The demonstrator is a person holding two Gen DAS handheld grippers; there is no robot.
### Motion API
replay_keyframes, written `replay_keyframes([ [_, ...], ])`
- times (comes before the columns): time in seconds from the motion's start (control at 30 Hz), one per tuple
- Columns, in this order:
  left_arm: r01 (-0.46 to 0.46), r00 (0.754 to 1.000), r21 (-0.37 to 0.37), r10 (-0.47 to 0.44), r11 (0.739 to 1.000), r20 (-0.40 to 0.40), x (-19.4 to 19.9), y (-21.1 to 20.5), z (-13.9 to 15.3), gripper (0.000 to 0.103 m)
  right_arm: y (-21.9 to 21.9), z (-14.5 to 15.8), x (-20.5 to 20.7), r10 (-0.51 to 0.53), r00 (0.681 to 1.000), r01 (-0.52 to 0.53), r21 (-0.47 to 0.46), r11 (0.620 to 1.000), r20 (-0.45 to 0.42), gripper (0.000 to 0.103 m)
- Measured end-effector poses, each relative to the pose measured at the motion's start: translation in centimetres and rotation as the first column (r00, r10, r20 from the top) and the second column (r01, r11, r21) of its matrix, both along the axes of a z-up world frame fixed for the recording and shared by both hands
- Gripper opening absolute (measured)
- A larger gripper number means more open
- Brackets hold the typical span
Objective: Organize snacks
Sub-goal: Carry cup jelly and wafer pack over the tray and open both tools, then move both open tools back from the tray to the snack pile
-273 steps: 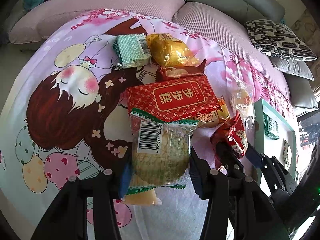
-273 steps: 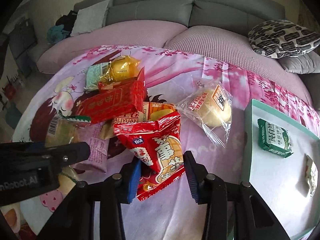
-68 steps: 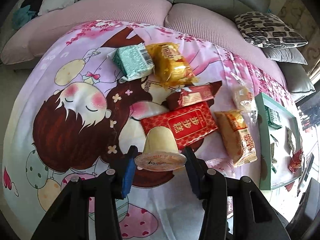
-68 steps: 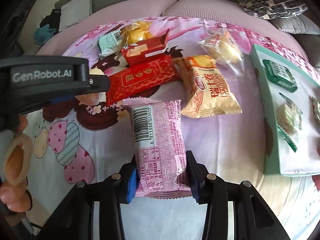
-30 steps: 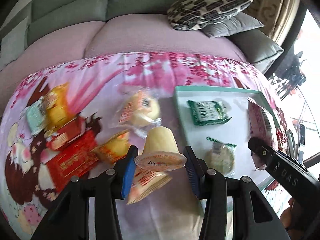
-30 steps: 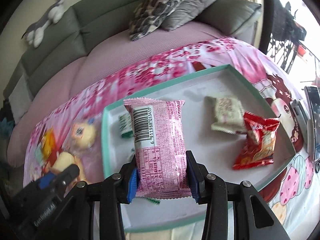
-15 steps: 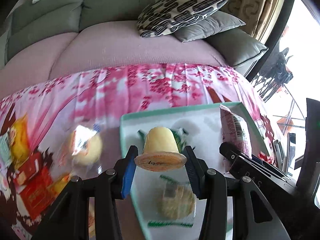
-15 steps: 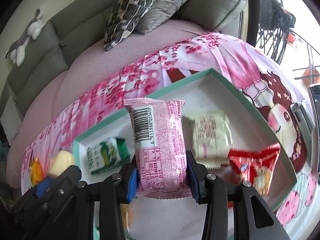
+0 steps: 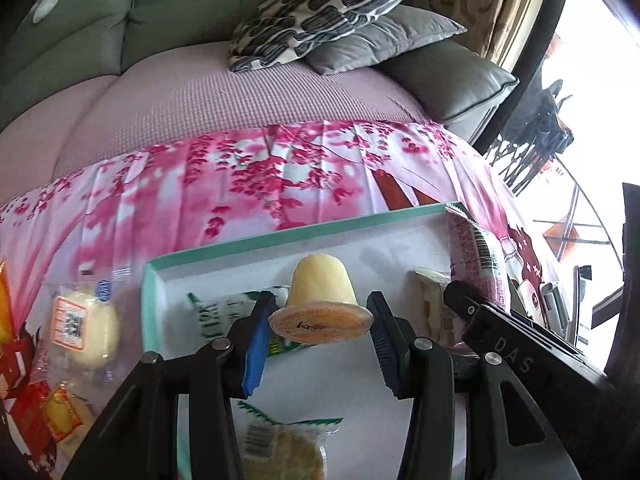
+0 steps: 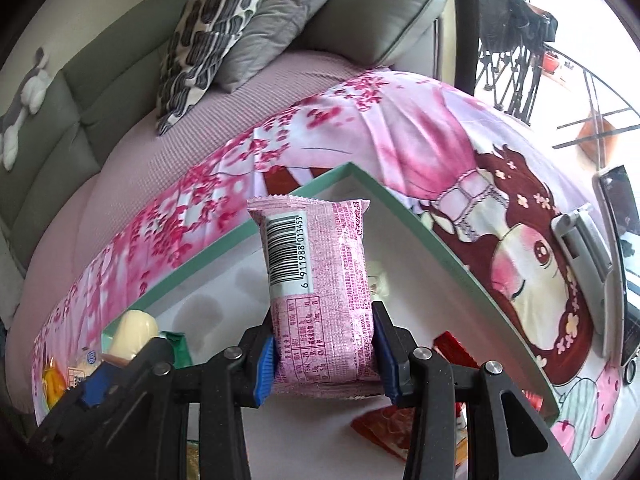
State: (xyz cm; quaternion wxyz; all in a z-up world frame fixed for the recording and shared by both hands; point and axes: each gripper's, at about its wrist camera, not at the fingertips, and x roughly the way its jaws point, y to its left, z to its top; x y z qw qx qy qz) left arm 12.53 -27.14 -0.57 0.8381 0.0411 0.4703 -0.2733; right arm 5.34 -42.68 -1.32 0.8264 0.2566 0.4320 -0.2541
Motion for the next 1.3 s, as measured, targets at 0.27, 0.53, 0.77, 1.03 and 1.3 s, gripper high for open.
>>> replay_keyframes([
  [0.27, -0.006, 1.000, 0.013, 0.005, 1.000, 0.006, 0.0, 0.2, 0.4, 0.072, -0.6, 0.4, -0.7, -0.012, 1.000, 0.012, 0.005, 1.000, 0.003, 0.049],
  [0.53, -0.070, 0.998, 0.052, 0.070, 0.996, -0.005, -0.1, 2.3, 2.5, 0.075, 1.2, 1.9, -0.5, 0.044, 0.999, -0.044, -0.045, 0.998, -0.009, 0.074],
  [0.77, -0.169, 0.985, 0.094, 0.171, 0.981, -0.012, 0.1, 5.5, 3.3, 0.083, 3.8, 2.7, -0.3, 0.110, 0.994, -0.110, -0.080, 0.991, -0.003, 0.089],
  [1.03, -0.275, 0.960, 0.136, 0.279, 0.952, -0.013, -0.1, 10.6, 2.7, 0.083, 6.9, 2.5, -1.4, 0.170, 0.985, -0.169, -0.085, 0.982, -0.002, 0.100],
  [1.3, -0.318, 0.945, 0.176, 0.326, 0.931, -0.018, -1.7, 15.8, 1.8, 0.083, 10.1, 2.7, -2.5, 0.213, 0.977, -0.211, -0.089, 0.973, 0.019, 0.100],
])
